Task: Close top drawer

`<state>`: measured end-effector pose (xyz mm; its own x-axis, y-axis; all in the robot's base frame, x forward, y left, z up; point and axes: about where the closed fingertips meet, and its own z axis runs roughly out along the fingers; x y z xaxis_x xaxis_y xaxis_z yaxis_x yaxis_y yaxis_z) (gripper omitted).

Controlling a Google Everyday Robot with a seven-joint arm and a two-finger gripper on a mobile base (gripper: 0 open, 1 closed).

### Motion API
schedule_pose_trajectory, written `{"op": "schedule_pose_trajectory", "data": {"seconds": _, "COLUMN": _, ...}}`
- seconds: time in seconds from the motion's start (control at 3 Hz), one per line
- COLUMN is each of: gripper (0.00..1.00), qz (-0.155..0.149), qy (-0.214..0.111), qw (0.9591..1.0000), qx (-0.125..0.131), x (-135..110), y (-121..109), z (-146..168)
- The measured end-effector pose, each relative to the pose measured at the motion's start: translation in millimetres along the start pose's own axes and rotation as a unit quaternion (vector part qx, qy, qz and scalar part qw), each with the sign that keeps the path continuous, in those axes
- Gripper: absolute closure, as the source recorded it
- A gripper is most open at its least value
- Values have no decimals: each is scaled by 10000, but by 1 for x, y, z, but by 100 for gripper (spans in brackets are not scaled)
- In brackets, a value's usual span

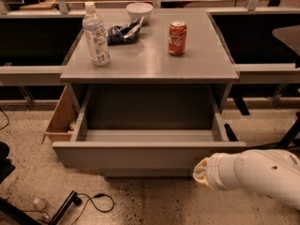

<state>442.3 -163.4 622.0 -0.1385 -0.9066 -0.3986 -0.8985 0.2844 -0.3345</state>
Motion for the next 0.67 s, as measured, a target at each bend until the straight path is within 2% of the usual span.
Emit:
{"op": "schedule_pose_trajectory", "data": {"seconds": 0.33, "gripper": 100, "qz": -352, "qy": -193, "qw": 9991, "qx": 106, "x": -16, "y": -40, "z": 18}}
{"op": "schedule_pose_trajectory", "data": {"seconds": 0.67, "gripper": 100, "qz": -480, "qy": -233, "qw": 9985, "qx": 114, "x": -19, "y": -50, "z": 24}}
